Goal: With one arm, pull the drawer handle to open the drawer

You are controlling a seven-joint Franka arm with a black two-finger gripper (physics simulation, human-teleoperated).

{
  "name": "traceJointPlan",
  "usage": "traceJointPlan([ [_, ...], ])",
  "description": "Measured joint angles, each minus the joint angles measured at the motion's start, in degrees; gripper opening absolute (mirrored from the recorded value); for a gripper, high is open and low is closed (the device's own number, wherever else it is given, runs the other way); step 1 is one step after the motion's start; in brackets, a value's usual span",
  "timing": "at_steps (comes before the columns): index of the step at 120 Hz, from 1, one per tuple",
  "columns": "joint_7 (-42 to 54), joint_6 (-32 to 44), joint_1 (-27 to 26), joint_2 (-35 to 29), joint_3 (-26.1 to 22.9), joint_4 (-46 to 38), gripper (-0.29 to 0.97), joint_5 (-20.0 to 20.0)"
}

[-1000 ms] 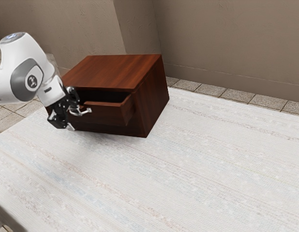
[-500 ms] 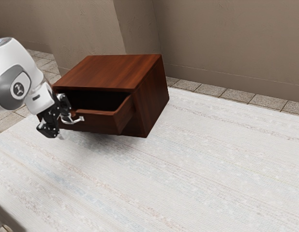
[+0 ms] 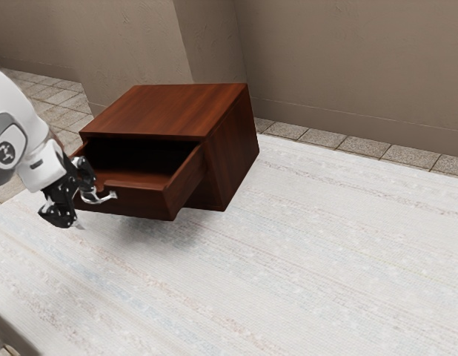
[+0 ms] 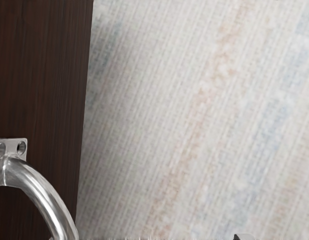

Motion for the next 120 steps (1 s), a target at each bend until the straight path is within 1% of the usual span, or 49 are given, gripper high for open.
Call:
traceJointPlan([
  [6, 0.0, 0.1, 0.1, -0.8, 0.0, -1.0, 0.34, 0.0],
  [10, 0.0, 0.1, 0.1, -1.5, 0.0, -1.5, 0.32, 0.0],
  [16, 0.0, 0.1, 0.2, -2.6, 0.0, -2.2, 0.25, 0.0],
  [25, 0.0, 0.1, 0.3, -4.0, 0.0, -3.2, 0.1, 0.0],
  [35, 0.0, 0.2, 0.0, -5.2, 0.0, -4.2, 0.03, 0.0],
  [43, 0.0, 0.2, -0.2, -6.3, 0.1, -5.2, 0.07, 0.2],
  [47, 0.0, 0.1, -0.4, -7.0, 0.1, -5.7, 0.04, 0.2],
  [58, 0.0, -0.7, -1.6, -10.2, 0.3, -6.0, 0.19, 0.3],
  [64, 0.0, -1.1, -2.1, -11.2, 0.7, -4.3, 0.27, 0.3],
  [72, -0.2, -2.7, -3.7, -12.2, 0.8, 1.0, 0.38, 0.3],
  [79, -1.3, -5.1, -6.1, -12.1, 0.4, 8.2, 0.45, 0.3],
  [83, -2.6, -6.3, -8.1, -11.0, 0.2, 12.5, 0.49, 0.3],
  [88, -4.9, -8.0, -11.5, -7.2, 0.0, 19.1, 0.52, 0.3],
  [95, -9.2, -13.0, -17.3, 3.1, -0.6, 33.5, 0.56, 1.6],
  [100, -12.8, -17.0, -19.7, 8.8, -1.5, 40.5, 0.58, 2.6],
  [107, -18.1, -21.9, -21.4, 12.4, -2.7, 44.7, 0.6, 3.5],
  [120, -28.1, -28.1, -23.9, 13.9, -4.7, 46.7, 0.63, 3.7],
])
